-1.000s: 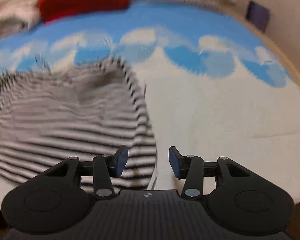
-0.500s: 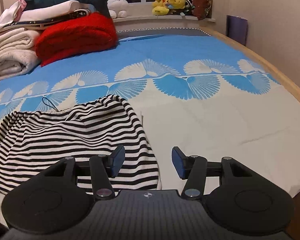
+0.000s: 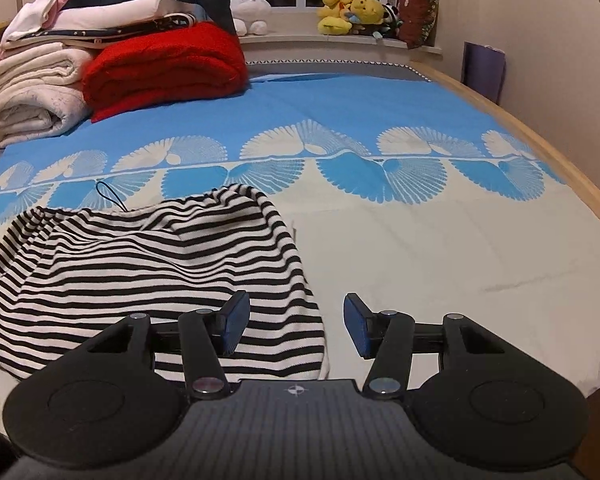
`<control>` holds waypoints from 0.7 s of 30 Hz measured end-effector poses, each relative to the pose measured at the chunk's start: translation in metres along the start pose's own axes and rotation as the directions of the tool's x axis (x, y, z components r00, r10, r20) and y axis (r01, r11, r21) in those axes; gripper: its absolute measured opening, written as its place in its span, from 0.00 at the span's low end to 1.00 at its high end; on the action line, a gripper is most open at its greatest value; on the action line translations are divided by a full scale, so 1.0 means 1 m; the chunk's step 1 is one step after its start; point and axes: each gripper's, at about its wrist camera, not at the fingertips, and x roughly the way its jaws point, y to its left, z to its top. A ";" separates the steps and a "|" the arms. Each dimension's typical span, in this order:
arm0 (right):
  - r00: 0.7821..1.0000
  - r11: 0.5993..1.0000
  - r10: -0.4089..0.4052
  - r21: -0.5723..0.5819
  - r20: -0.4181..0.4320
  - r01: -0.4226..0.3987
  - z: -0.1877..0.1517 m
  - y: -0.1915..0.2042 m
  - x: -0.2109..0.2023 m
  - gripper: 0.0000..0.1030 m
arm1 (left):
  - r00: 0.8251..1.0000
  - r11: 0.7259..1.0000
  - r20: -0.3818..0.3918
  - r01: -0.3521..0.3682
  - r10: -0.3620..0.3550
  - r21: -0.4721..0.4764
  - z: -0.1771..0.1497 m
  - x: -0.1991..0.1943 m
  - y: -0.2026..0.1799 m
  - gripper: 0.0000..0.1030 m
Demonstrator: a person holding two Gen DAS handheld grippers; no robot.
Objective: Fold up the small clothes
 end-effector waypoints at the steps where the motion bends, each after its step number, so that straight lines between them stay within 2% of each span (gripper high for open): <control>1: 1.000 1.000 -0.003 -0.007 -0.005 0.003 -0.001 -0.001 0.001 0.52 | 1.000 1.000 -0.001 -0.004 0.004 0.008 0.000 0.002 -0.001 0.50; 4: 1.000 0.999 -0.015 -0.040 -0.019 0.014 -0.004 -0.002 0.005 0.52 | 1.000 1.000 -0.013 0.009 -0.010 -0.023 0.001 0.008 0.003 0.39; 8: 0.999 0.998 -0.018 -0.067 -0.036 0.016 -0.008 -0.007 0.011 0.52 | 0.998 0.987 -0.050 0.027 -0.035 -0.161 0.002 0.021 0.025 0.35; 11: 0.998 0.996 -0.025 -0.082 -0.058 0.021 -0.012 -0.011 0.017 0.52 | 0.991 0.951 -0.108 0.037 -0.074 -0.308 0.003 0.035 0.047 0.38; 13: 0.997 0.996 -0.028 -0.090 -0.066 0.022 -0.013 -0.012 0.020 0.52 | 0.984 0.924 -0.151 0.029 -0.093 -0.380 0.000 0.047 0.057 0.44; 17: 0.997 0.997 -0.018 -0.081 -0.076 0.012 -0.011 -0.016 0.024 0.52 | 0.979 0.889 -0.185 -0.010 -0.084 -0.458 -0.003 0.060 0.068 0.47; 21: 0.997 0.998 -0.002 -0.067 -0.081 -0.003 -0.008 -0.017 0.027 0.52 | 0.975 0.823 -0.196 -0.023 -0.108 -0.567 -0.005 0.073 0.080 0.47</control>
